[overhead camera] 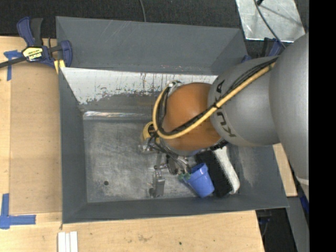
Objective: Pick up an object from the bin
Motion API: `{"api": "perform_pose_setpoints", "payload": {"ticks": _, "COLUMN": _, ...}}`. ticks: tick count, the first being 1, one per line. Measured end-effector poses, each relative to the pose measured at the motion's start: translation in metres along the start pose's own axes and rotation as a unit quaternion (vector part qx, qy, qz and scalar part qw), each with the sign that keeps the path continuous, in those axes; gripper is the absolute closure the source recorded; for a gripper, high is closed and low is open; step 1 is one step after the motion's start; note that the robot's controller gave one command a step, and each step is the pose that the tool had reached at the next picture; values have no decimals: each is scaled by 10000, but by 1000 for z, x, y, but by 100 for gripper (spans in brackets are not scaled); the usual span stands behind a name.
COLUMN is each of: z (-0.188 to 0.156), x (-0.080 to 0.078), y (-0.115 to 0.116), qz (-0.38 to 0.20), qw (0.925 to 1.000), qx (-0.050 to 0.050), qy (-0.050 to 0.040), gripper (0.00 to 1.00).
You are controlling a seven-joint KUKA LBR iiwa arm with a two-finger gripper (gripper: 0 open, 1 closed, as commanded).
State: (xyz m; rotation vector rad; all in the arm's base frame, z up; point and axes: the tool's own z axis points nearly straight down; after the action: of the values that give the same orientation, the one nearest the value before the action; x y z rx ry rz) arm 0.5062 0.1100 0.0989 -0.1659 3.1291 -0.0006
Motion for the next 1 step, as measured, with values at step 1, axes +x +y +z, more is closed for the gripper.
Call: {"api": "perform_pose_setpoints", "payload": {"ticks": 1, "z": -5, "x": -3, "y": -29, "qz": -942, "qw": 9955, "qx": -14, "qy": 58, "gripper": 0}}
